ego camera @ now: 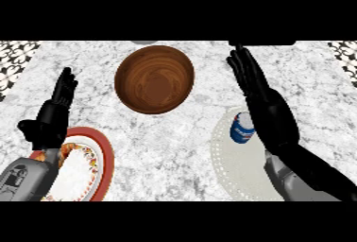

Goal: Pick the pear from the placemat and place it in the bowl

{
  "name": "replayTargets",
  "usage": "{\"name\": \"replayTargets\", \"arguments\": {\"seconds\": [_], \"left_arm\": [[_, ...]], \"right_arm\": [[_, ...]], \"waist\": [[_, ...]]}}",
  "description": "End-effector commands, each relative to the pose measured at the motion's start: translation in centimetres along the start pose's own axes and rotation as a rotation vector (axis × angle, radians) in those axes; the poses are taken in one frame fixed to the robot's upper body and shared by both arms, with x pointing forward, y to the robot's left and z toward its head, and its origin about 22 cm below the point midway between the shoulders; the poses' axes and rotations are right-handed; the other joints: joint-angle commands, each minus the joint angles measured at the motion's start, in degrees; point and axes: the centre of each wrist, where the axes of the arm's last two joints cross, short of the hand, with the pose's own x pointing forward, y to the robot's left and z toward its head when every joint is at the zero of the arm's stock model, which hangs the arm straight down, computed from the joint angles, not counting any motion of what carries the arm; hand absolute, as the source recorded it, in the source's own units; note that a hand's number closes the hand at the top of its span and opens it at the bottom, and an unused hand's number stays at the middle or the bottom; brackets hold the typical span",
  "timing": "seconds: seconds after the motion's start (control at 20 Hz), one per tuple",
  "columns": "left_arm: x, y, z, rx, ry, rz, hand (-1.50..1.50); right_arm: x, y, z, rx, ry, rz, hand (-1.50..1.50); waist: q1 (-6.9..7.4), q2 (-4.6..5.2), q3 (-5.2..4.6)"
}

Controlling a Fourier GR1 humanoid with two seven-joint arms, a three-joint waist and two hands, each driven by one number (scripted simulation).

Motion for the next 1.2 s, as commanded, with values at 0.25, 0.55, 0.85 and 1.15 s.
{"name": "replayTargets", "arguments": {"seconds": [0.25,0.55,0.85,1.15], "left_arm": [[0.0,-3.7,1.7,-0.078,0.069,0.104,0.00],[0.3,-4.5,3.3,-0.119,0.133,0.151,0.00],[-0.7,-4.6,2.4,-0.137,0.118,0.144,0.00],[1.0,-5.8,3.3,-0.147,0.130,0.152,0.00]], "right_arm": [[-5.1,-2.8,12.1,0.290,0.579,-0.273,1.50],[-5.8,-6.3,18.5,-0.359,0.421,-0.159,-1.50],[-0.3,-11.8,19.4,-0.344,0.268,-0.088,-1.50],[3.4,-16.5,16.6,-0.329,0.452,0.111,-1.50]], "waist": [[-2.01,2.14,-1.11],[-2.82,1.28,-1.01],[-1.48,1.60,-1.36],[-0.83,1.63,-1.38]]}}
